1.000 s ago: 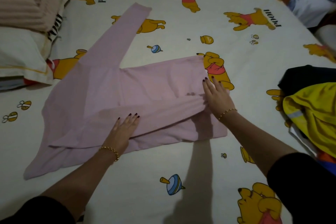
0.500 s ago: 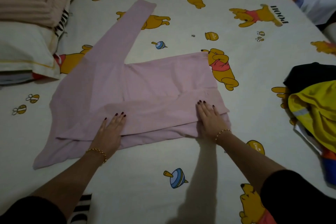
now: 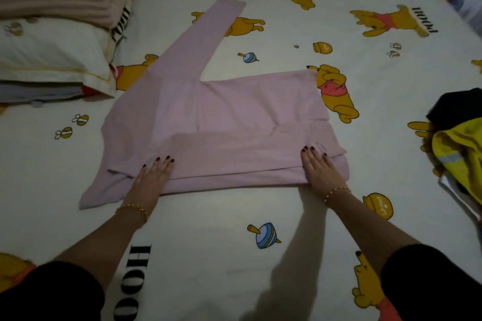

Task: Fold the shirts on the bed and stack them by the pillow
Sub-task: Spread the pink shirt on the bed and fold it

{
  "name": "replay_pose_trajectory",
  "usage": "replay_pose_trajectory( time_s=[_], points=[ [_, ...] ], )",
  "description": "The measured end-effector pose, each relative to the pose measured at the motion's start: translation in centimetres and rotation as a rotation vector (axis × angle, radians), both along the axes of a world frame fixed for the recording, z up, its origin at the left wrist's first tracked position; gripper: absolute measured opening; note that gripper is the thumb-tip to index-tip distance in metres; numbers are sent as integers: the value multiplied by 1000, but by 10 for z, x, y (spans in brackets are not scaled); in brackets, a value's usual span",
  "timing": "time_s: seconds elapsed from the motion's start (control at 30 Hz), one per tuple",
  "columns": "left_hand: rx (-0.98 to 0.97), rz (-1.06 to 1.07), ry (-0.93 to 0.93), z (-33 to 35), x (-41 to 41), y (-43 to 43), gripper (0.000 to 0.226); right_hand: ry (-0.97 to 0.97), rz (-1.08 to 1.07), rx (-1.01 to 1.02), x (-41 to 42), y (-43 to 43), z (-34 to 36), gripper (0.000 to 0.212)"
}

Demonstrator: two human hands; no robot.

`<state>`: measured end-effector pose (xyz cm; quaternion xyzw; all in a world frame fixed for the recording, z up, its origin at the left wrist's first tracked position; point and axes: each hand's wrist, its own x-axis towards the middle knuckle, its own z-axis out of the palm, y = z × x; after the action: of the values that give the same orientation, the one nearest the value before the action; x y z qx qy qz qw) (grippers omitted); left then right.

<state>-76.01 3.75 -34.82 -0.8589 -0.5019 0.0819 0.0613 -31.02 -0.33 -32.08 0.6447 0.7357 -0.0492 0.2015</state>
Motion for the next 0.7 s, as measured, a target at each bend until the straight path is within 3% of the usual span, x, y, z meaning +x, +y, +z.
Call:
replay_pose_trajectory(
  time_s=[0.2, 0.33, 0.43, 0.5, 0.7],
  points=[
    [20, -41, 27, 3, -13, -60, 108, 21, 16, 11, -4, -75, 2, 59],
    [16, -61, 44, 1, -20, -116, 78, 58, -36, -30, -7, -130, 0, 65],
    [-36, -19, 33, -1, -26, -151, 110, 52, -27, -74, -11, -165, 2, 70],
    [-102, 25, -22, 5, -26, -172, 114, 41, -44, -113, -16, -181, 6, 62],
    [-225, 153, -289, 7, -45, -199, 72, 228, -51, -126, -28, -175, 19, 80]
  ],
)
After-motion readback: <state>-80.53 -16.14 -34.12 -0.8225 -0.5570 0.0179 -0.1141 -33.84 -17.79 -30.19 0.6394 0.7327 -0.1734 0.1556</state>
